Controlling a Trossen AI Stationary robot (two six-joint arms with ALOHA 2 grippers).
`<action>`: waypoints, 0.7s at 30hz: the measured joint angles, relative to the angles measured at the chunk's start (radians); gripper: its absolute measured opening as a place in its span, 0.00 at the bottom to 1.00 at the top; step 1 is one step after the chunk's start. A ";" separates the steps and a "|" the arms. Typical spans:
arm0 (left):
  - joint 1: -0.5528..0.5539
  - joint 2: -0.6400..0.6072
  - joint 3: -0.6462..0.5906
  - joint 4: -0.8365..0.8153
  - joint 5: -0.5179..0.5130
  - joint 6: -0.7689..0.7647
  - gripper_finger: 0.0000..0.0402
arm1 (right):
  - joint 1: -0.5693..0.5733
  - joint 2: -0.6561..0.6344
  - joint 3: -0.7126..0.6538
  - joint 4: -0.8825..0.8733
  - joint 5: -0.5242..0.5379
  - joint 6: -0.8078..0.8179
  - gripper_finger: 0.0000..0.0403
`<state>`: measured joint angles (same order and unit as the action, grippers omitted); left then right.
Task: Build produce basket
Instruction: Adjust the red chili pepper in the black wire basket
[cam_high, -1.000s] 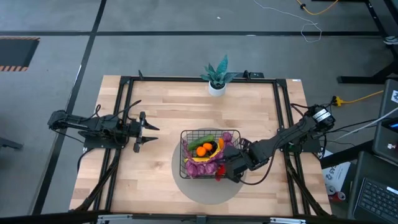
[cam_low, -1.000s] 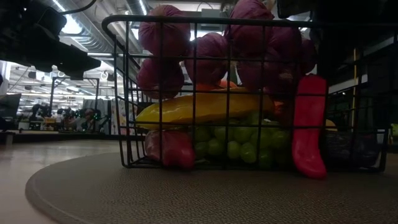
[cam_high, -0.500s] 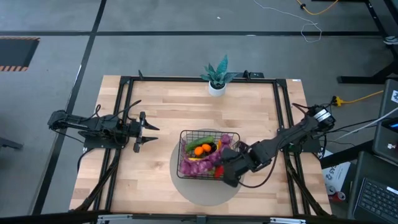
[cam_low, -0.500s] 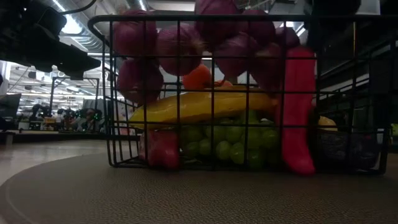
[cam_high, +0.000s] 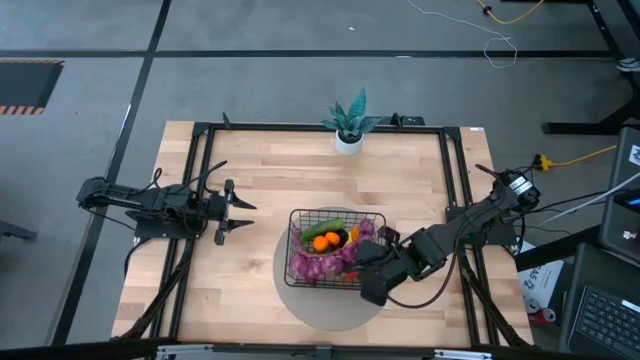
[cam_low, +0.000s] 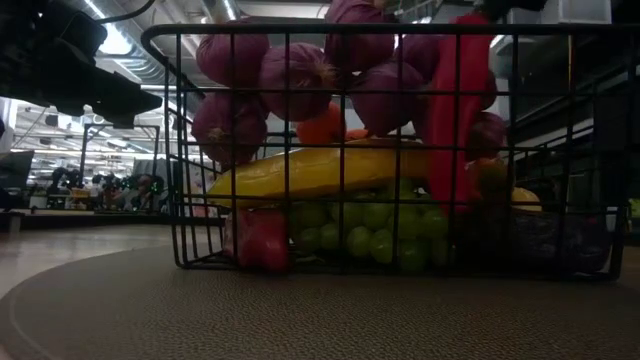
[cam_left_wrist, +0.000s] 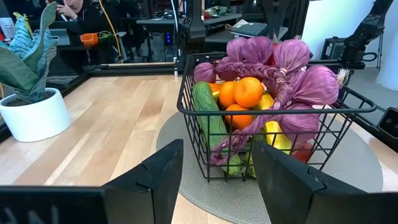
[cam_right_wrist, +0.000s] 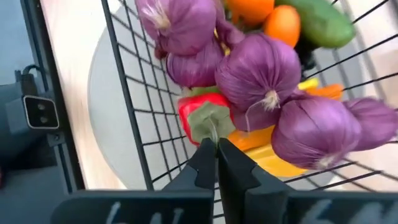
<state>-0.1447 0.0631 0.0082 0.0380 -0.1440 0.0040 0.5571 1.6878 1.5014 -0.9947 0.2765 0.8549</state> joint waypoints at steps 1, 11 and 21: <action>0.000 0.000 0.000 0.000 0.000 0.000 0.47 | 0.000 0.000 0.012 -0.011 0.010 -0.004 0.01; 0.000 0.000 0.000 0.000 0.000 0.000 0.47 | 0.000 0.000 0.183 -0.094 0.073 -0.158 0.00; 0.000 0.000 0.000 0.000 0.000 0.000 0.47 | -0.018 -0.001 0.428 -0.112 0.277 -0.438 0.00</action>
<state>-0.1445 0.0628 0.0082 0.0380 -0.1440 0.0040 0.5387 1.6871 1.9295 -1.1065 0.5531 0.4172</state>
